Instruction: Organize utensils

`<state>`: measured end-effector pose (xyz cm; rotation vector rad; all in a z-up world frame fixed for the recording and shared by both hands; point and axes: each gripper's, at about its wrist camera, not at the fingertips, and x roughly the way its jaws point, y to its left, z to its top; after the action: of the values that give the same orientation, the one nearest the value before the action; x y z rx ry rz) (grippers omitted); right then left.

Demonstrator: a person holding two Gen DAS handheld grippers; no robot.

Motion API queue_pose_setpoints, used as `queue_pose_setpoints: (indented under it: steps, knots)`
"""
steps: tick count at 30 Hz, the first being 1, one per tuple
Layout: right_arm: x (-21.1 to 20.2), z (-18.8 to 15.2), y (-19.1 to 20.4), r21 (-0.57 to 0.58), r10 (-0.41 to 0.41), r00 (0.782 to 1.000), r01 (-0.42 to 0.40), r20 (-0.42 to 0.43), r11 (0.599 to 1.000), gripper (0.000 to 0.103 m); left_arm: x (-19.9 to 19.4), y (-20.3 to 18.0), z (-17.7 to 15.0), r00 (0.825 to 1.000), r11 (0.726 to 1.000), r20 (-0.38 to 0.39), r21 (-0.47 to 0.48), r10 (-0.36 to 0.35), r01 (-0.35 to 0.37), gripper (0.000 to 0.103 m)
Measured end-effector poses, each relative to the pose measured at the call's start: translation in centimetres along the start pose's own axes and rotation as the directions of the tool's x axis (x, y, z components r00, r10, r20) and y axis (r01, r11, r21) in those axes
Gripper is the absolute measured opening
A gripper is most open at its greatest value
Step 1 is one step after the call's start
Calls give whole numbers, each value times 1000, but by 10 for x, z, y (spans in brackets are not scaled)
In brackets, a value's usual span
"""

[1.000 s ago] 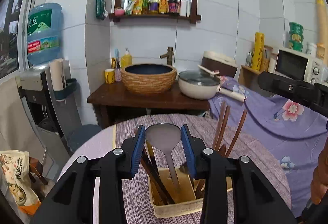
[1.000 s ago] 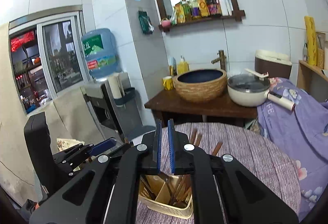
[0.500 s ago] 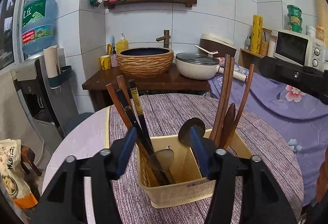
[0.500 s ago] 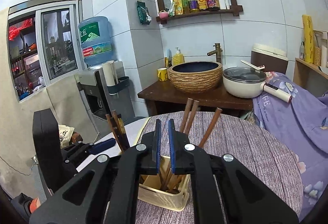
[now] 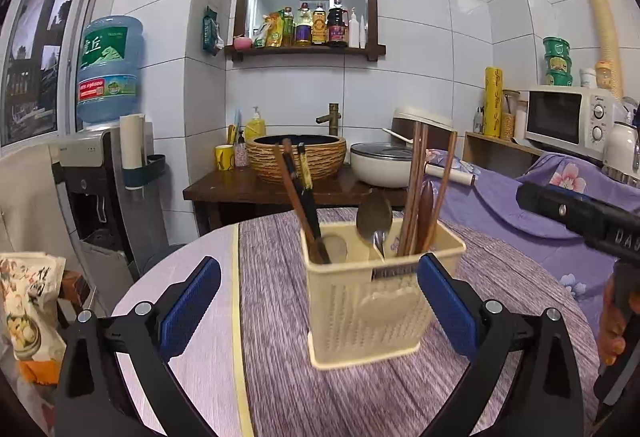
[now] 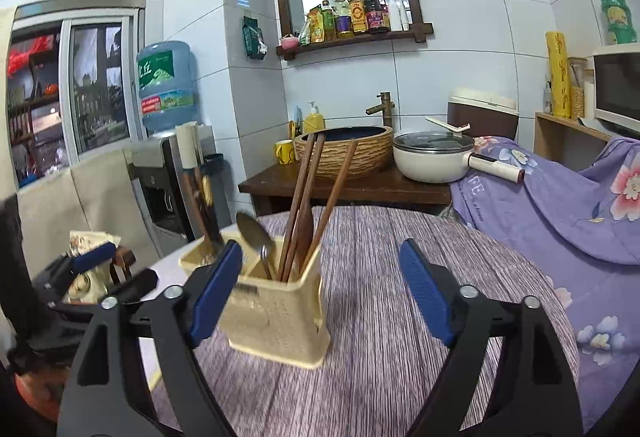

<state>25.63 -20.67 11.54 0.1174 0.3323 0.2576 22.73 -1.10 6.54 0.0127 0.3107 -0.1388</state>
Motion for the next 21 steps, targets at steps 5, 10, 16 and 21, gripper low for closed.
queue_pose_setpoints:
  steps: [5,10,16,21]
  knots:
    - [-28,-43,16,-48,-1,1000,0,-7,999,91,-34,2,-29,1000,999,-7,-25,28,-28,97]
    - [-58,-83,26,-19,29,999,-29,-25,999,94,-65,-3,-52,998,998,-27,-23,50,-50,97]
    - [-97,-114,41,-59,28,1000,-29,-14,998,97,-96,2,-78,998,997,-55,-64,42,-45,97]
    - [-125,-135,58,-122,35,999,-36,-14,992,97,-117,6,-96,996,995,-86,-96,32,-41,97]
